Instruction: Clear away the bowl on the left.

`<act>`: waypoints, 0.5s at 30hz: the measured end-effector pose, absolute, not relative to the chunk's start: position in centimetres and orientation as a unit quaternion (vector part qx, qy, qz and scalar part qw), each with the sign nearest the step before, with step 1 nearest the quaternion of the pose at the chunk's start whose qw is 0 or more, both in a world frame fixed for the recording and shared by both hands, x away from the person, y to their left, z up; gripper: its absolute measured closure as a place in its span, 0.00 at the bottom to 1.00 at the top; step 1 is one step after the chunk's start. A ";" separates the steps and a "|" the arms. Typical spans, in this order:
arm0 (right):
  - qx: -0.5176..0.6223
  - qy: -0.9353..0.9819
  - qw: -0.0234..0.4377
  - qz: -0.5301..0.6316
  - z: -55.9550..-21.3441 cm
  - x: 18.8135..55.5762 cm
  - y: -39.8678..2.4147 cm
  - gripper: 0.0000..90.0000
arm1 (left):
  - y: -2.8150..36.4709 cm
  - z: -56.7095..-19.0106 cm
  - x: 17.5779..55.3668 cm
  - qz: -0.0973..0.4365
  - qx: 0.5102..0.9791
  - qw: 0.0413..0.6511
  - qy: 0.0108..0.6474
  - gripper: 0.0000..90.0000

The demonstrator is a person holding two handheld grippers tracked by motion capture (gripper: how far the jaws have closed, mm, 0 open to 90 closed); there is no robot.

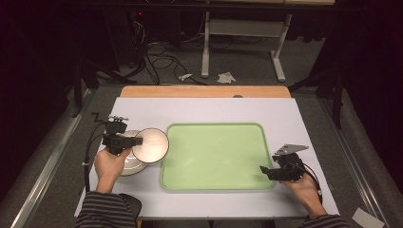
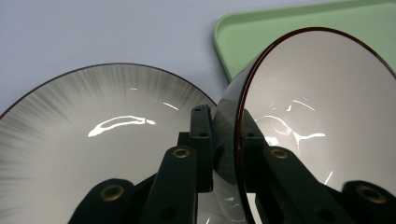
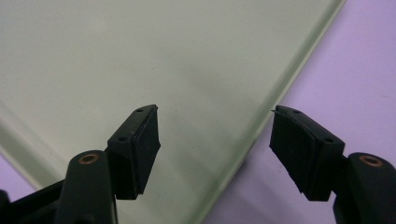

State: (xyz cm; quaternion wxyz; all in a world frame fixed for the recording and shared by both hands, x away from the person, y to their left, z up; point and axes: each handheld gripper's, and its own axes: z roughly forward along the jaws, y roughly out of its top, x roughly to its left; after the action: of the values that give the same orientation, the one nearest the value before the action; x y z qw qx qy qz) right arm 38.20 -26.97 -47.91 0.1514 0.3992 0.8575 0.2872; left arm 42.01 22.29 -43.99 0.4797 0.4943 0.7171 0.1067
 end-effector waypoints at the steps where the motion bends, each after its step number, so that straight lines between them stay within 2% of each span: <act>1: 0.399 0.858 0.152 0.287 -47.9 38.2 -27.0 0.38 | 22.2 -44.0 42.0 0.105 0.496 0.479 0.716 0.91; 15: 0.400 0.855 0.152 0.292 -48.0 38.3 -26.9 0.38 | 19.6 -43.6 42.1 0.079 0.518 0.488 0.698 0.91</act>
State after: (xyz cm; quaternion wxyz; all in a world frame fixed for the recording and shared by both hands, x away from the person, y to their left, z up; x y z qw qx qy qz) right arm 38.26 -26.93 -47.96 0.1523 0.3999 0.8555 0.2916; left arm 42.10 19.62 -43.61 0.4880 0.5179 0.6981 0.0790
